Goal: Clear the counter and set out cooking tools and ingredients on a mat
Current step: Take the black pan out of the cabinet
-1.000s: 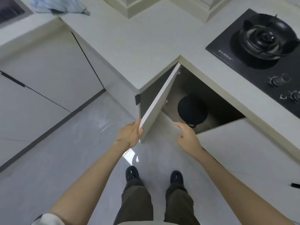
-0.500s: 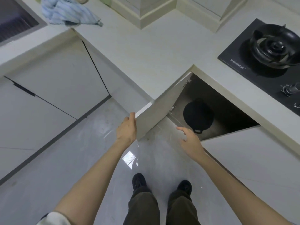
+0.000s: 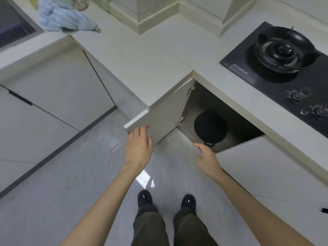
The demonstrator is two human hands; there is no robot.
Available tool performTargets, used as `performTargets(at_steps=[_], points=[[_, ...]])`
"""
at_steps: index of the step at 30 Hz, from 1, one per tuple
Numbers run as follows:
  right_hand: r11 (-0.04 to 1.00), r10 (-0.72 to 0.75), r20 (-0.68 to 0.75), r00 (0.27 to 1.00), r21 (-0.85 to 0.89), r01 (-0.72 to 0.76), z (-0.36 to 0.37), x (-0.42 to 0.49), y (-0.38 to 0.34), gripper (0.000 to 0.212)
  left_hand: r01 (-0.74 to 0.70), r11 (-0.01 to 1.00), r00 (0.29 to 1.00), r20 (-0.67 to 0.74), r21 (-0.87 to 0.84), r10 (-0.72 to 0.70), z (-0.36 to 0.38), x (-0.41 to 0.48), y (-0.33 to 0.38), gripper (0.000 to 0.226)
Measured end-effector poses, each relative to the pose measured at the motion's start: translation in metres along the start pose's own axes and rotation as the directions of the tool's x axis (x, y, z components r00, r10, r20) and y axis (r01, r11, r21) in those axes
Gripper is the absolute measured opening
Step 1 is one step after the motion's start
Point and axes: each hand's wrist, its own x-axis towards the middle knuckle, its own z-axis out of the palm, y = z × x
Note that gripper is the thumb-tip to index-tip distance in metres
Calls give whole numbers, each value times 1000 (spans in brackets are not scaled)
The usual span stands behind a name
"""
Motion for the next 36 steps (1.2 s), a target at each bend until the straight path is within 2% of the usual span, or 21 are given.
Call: performTargets(at_steps=[4,9,13,17,22,27,36], points=[[999,50,21,999,3,-50,-21,-8,40,48,-31,1000,998,63,-2,31,34,-10,35,34],[989,145,26,989,20,-145,-33,-1,85,46,-80,996,970,236,49,66,81,-5,63,39],[975,218,30,976,41,-219,-27,15,114,47,-150,986,932,344,79,114,117,11,74,42],[957,279,19,960,77,-280,-9,38,139,46,-128,991,902,419,38,100,162,30,68,41],[923,351,-34,936,180,-340,27,91,181,47,-117,992,873,473,-39,121,238,65,43,39],[877,417,-77,906,294,-379,64,153,232,48,-222,974,861,459,-51,220,322,99,12,40],[910,380,-172,909,246,-333,140,266,349,46,-288,955,840,460,-69,287,466,144,-37,41]])
